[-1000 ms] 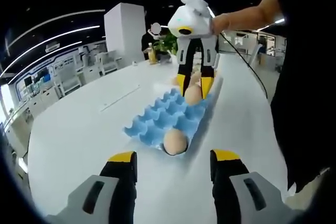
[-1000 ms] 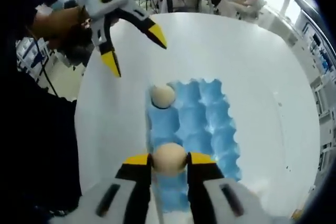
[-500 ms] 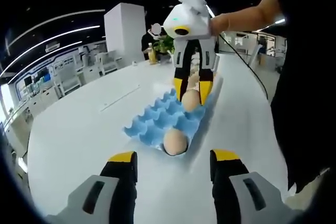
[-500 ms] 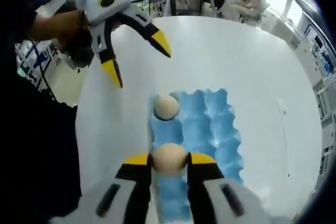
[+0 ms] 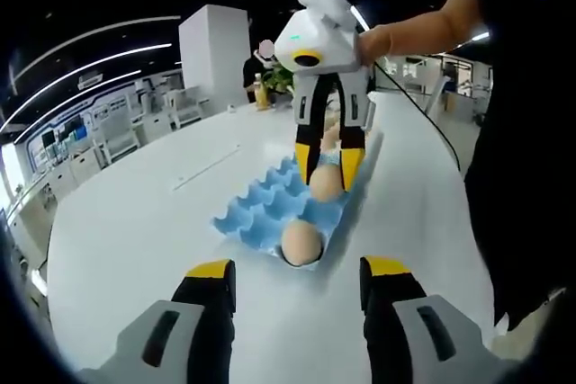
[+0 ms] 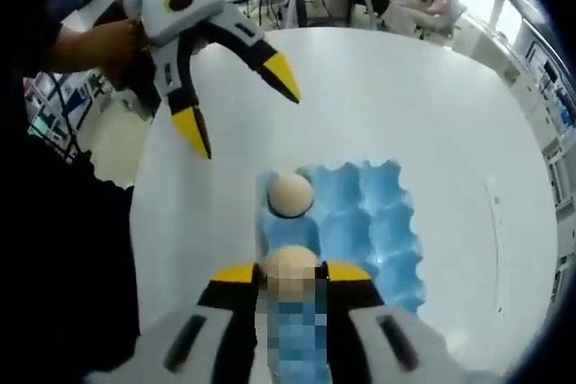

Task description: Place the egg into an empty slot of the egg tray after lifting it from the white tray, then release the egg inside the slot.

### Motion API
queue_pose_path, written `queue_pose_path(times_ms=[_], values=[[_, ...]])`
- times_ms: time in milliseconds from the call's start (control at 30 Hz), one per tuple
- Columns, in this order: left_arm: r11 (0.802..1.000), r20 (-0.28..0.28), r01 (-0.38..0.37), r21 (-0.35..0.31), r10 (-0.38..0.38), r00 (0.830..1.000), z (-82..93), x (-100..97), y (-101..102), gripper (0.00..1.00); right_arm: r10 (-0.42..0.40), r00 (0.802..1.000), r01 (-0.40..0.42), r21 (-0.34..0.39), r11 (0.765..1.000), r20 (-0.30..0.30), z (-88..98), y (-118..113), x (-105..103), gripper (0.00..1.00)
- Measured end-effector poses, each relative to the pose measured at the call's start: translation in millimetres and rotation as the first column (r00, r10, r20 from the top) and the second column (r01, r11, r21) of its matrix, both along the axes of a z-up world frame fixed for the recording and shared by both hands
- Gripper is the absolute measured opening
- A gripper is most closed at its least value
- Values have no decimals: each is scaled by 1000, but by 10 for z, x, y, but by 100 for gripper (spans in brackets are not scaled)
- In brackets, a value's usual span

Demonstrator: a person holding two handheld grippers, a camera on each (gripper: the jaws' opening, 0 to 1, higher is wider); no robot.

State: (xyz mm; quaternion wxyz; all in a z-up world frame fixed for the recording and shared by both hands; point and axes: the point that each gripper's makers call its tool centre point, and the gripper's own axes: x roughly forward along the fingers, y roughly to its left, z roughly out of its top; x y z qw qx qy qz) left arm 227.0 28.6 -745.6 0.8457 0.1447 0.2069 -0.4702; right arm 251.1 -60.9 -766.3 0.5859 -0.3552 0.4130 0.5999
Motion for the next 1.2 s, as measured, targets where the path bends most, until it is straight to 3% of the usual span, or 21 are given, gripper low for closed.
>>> queue_pose_path(times_ms=[467,1200], values=[[1000,5,0,-4,0,1000,16,8,-12,56,14,1000,-14,16,1000,-19,-116,175,-10,26],[1000,2,11,0,-11,1000,17,6,-17,55,28,999,-28,10,1000,-23,-252,171,2,26]])
